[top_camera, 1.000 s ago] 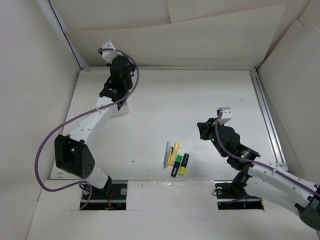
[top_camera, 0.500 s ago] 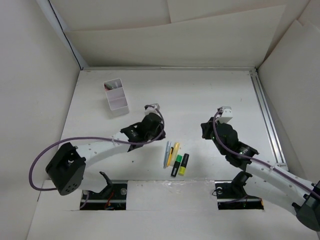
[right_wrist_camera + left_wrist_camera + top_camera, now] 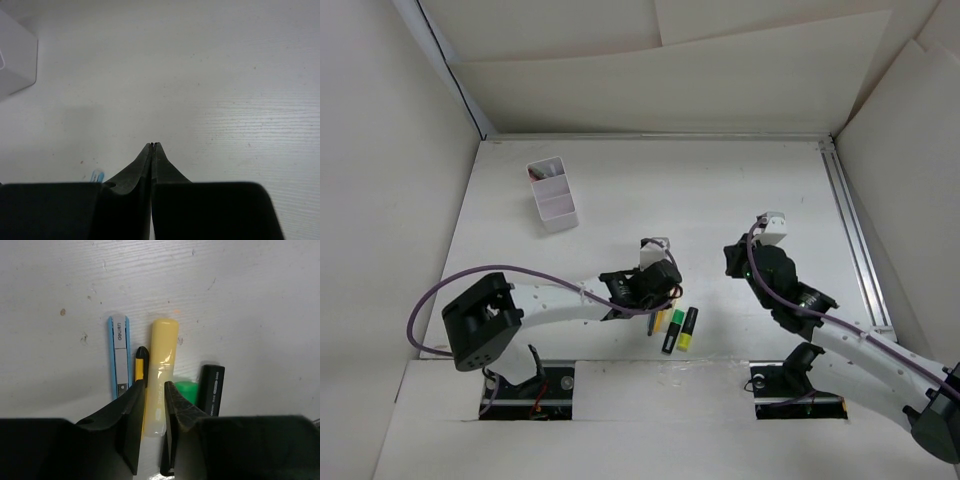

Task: Sort the stationery into containers
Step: Pick up the pen from the center of the board.

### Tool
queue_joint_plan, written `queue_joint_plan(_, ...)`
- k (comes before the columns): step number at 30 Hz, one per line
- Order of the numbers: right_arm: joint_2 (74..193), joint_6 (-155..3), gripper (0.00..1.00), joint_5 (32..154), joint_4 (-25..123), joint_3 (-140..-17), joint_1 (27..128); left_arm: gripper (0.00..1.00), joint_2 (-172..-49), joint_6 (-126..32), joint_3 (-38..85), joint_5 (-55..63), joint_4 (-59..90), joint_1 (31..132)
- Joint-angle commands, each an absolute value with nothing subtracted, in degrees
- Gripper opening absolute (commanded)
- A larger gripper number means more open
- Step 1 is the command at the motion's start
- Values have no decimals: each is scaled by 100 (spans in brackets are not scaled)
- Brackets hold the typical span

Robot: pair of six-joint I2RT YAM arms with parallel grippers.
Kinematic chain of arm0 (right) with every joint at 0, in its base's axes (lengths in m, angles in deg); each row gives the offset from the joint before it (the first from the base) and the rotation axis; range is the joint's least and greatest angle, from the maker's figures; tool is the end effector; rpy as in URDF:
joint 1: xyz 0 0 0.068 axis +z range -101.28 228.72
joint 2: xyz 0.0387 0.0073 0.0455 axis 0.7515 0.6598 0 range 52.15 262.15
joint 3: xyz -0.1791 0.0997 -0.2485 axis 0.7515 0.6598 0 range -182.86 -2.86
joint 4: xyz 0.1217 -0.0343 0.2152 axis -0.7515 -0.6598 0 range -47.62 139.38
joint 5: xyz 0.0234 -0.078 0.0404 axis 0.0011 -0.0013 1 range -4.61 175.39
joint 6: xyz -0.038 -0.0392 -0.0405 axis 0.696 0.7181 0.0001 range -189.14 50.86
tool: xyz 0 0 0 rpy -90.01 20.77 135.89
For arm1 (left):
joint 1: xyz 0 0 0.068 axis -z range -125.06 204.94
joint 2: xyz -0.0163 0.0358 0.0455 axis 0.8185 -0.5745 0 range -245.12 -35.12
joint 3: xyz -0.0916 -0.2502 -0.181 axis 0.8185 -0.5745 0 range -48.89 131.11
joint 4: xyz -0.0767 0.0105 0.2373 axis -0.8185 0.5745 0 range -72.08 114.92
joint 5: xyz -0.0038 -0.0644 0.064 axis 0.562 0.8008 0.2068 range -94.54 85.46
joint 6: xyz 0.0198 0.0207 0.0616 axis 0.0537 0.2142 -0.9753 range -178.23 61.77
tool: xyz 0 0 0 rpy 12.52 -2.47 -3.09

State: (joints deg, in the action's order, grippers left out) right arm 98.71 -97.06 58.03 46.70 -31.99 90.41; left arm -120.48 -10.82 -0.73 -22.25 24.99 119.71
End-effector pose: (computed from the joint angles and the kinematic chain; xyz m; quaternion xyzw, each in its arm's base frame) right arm 0.1348 0.0866 0.2875 0.0390 0.8070 0.1586 0.5676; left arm 0.1455 -0.2698 0.2466 0.0783 0.9090 -0.2395 0.3319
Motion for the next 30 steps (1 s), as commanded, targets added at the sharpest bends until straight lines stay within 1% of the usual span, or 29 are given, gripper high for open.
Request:
queue_joint_plan(1,9847,-9735,1,5840,4718,-3459,9003,19,-12028,-884,208,-2739,2566,11980)
queue_joint_plan(2,9847,-9735,1,5840,4718,-3459,9003,21,-12028,-884,208,-2817,2566,11980)
queue_joint_plan(3,9847,-9735,6,5893,4718,-3459,9003,23,-12081,-823,208,-2870,2566,11980)
queue_joint_plan(4,9847,-9735,8,5893,4718,-3459,9003,23,-12081,-762,156,-2923,2566,11980)
queue_joint_plan(5,9847,-9735,10,5893,4718,-3459,9003,26,-12081,-761,155,-2923,2566,11980)
queue_joint_plan(7,9847,-9674,15,5954,4718,-3459,9003,27,-12238,-761,155,-2976,2566,11980)
queue_joint_plan(9,9847,-9673,18,6007,4718,-3459,9003,27,-12362,-761,225,-3029,2644,11980)
queue_joint_plan(11,9847,-9673,19,6007,4771,-3459,9003,27,-12477,-813,305,-3143,2706,11980)
queue_joint_plan(30,9891,-9621,19,6174,4877,-3459,9003,27,-12951,-928,525,-3486,2759,11927)
